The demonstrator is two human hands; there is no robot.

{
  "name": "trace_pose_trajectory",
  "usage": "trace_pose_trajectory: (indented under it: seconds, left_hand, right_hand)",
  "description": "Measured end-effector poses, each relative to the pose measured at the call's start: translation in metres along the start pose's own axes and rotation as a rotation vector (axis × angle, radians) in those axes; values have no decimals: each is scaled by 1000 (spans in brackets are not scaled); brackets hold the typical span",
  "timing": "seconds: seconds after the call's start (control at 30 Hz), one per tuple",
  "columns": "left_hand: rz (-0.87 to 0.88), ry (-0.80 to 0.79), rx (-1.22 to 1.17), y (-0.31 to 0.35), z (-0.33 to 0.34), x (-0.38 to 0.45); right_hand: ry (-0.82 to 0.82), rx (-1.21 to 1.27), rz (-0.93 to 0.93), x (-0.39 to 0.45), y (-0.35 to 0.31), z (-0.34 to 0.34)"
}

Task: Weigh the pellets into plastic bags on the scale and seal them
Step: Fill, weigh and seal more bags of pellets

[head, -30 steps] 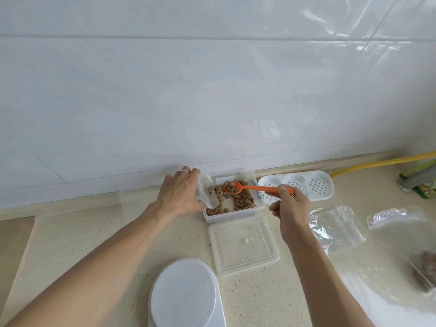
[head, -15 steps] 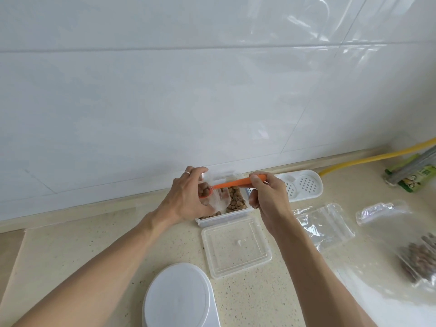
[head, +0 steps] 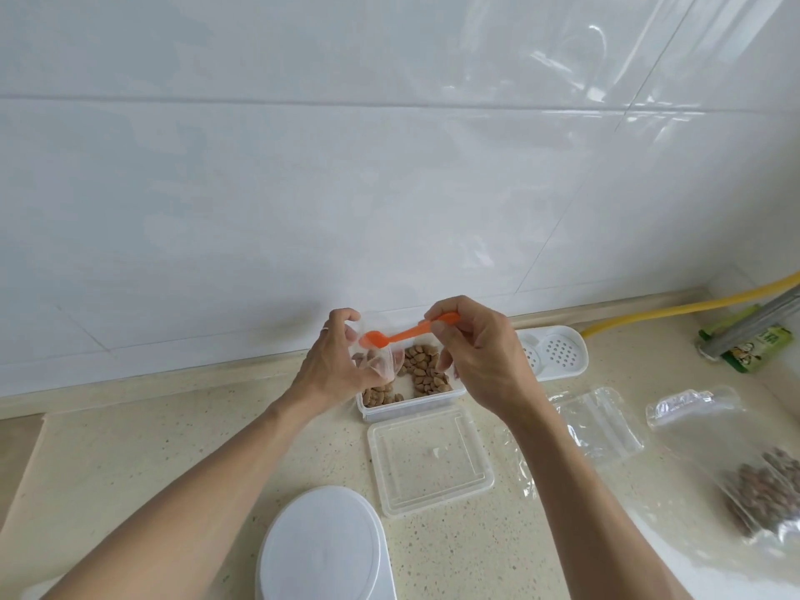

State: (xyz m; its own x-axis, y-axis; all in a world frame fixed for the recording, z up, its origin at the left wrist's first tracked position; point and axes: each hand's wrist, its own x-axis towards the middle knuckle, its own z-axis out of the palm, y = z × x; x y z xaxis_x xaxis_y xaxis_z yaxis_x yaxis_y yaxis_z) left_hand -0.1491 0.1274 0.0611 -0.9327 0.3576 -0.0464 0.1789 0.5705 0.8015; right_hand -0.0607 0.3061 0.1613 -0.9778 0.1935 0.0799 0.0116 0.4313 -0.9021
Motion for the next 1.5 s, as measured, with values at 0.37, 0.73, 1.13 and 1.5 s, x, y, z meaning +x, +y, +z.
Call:
trace_pose_trajectory:
  seconds: [0.37,0.73,1.13,1.5]
  left_hand:
    - [-26,130,273,-10,-9,-5]
    - [-8,158,341,-36,-18,-24]
    - [103,189,667,-45,-21,-21]
    - [15,8,678,-11,-10,5]
  right_hand:
    - [432,201,74,1,20,0]
    - [280,51,378,-9,103,50]
    - [482,367,693,-6,104,52]
    - [519,509,569,-10,67,9]
